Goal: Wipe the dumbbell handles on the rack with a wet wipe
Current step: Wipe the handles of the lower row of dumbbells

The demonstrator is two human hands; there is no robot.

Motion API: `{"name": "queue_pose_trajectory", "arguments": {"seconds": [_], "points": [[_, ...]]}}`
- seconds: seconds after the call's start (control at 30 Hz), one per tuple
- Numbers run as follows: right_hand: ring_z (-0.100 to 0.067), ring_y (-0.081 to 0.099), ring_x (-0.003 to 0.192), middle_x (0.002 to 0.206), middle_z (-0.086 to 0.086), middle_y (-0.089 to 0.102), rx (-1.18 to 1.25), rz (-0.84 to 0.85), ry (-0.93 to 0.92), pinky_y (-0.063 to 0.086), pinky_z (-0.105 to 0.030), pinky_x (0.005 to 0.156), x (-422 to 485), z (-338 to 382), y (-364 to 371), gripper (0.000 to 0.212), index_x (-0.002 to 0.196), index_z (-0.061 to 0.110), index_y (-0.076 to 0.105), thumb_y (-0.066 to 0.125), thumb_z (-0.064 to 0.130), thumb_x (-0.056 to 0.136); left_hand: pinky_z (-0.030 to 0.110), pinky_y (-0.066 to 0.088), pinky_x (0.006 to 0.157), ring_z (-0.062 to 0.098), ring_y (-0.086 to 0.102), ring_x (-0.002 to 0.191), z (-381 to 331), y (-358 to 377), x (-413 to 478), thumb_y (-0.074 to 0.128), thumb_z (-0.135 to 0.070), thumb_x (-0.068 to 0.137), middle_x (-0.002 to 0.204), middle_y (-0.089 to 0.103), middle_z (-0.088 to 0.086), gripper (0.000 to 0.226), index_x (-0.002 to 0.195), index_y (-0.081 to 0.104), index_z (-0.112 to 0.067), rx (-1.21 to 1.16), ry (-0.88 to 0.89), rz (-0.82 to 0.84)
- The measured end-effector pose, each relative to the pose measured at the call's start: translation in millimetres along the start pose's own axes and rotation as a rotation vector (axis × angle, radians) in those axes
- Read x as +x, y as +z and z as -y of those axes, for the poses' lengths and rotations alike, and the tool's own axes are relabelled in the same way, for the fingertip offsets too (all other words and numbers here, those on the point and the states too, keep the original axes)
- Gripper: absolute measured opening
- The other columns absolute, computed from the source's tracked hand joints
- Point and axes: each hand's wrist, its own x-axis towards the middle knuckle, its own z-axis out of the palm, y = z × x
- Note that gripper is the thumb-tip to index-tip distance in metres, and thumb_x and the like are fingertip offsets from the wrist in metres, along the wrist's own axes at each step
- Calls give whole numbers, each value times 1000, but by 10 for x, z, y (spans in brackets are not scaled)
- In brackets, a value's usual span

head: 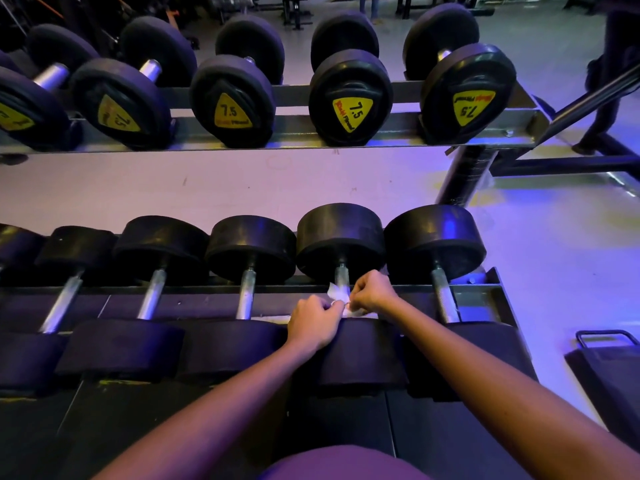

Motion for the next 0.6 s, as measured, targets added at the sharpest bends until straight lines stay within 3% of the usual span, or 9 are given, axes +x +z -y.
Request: {"name": "queue_pose_trajectory", "arguments": {"seconds": [0.07, 0.17, 0.27, 0.37, 0.47, 0.53, 0.6], "points": [[-12, 60, 65, 80, -12, 73, -32, 56, -6, 52, -25, 63, -75, -104, 4, 9, 72, 4, 75, 79, 5, 64, 34, 24, 49, 28, 48, 63, -19, -8, -7, 54, -34, 83, 51, 41, 1, 44, 46, 45, -13, 12, -16, 0], [-9, 59, 69, 78, -7, 73, 21, 71, 2, 49, -21, 62, -141, -174, -64, 8, 73, 8, 77, 77, 10, 65, 31, 31, 55, 32, 55, 72, -72, -3, -16, 54, -37, 85, 57, 48, 2, 42, 49, 49, -14, 71, 2, -1], [-8, 55, 53, 60, -3, 66, 125, 14, 20, 44, -17, 48, -185, -198, -147, 12, 63, 11, 73, 69, 0, 67, 31, 38, 61, 32, 61, 83, -226, 72, -63, 51, -46, 85, 73, 61, 5, 37, 63, 60, -17, 162, 105, -5], [-1, 51, 44, 52, 3, 59, 191, -85, 12, 38, -11, 39, -203, -262, -365, 18, 62, 13, 69, 70, -3, 70, 32, 39, 64, 28, 59, 82, -473, 239, -151, 49, -50, 86, 80, 60, 3, 35, 68, 60, -21, 204, 203, 2], [-4, 53, 48, 55, 4, 61, 224, -154, -9, 49, -19, 52, -191, -390, -747, 15, 64, 13, 70, 82, 4, 67, 35, 42, 74, 30, 59, 91, -728, 440, -232, 47, -43, 88, 87, 63, 6, 33, 77, 65, -18, 209, 281, -5], [-11, 57, 58, 60, 0, 65, 236, -211, -15, 56, -31, 66, -200, -521, -995, 17, 61, 15, 71, 84, 5, 64, 33, 39, 66, 32, 61, 90, -845, 591, -269, 47, -39, 86, 86, 66, 9, 32, 76, 63, -13, 174, 315, 16], [-14, 61, 63, 67, -6, 69, 246, -271, -9, 59, -34, 69, -220, -683, -1213, 14, 64, 12, 72, 82, 2, 63, 33, 36, 61, 33, 61, 85, -942, 761, -308, 47, -38, 86, 79, 64, 9, 32, 69, 58, -12, 132, 313, 49]]}}
